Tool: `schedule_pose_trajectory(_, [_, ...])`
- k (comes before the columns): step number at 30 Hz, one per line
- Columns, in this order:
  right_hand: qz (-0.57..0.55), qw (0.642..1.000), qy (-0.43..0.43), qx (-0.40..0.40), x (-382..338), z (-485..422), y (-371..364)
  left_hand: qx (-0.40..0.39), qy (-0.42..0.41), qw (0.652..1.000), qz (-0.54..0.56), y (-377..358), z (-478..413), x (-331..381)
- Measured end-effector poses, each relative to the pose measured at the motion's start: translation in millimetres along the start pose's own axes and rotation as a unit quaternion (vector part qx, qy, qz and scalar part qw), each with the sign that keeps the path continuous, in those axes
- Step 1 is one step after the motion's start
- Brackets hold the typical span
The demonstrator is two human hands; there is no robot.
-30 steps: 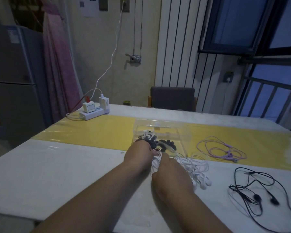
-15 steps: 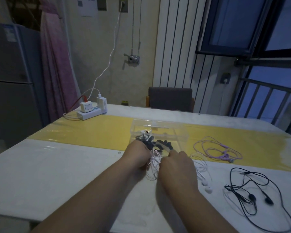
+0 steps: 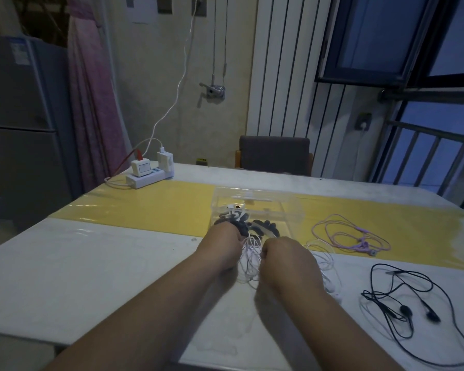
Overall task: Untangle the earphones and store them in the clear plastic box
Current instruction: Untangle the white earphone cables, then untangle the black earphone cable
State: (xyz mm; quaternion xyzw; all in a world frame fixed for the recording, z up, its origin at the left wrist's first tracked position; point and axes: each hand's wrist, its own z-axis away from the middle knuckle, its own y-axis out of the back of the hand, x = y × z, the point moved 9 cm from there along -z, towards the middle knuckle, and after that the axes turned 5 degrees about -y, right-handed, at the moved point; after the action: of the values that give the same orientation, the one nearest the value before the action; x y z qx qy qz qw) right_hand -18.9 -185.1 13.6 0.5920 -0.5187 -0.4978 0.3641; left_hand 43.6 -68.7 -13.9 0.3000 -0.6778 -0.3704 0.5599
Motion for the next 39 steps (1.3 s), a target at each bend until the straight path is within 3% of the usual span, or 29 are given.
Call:
schedule_pose_trajectory(5, [-0.095,0.994,-0.006,0.054,8,-2,15,0.052,0.008,0.999,-0.004,14,0,-4])
schedule_pose_trajectory(11, [-0.103,0.993,0.007,0.059,5,-6,18,0.114,-0.014,0.993,0.016,38,7,9])
schedule_pose_trajectory(23, [-0.191,0.976,-0.025,0.097,38,-12,44,0.125,-0.081,0.987,0.064,44,9,50])
schedule_pose_trajectory(34, [-0.113,0.98,-0.13,0.101,135,-7,66,0.045,-0.16,0.978,0.13,-26,7,142])
schedule_pose_trajectory(39, [-0.042,0.975,-0.213,0.042,195,5,63,-0.011,-0.189,0.978,0.09,-65,13,183])
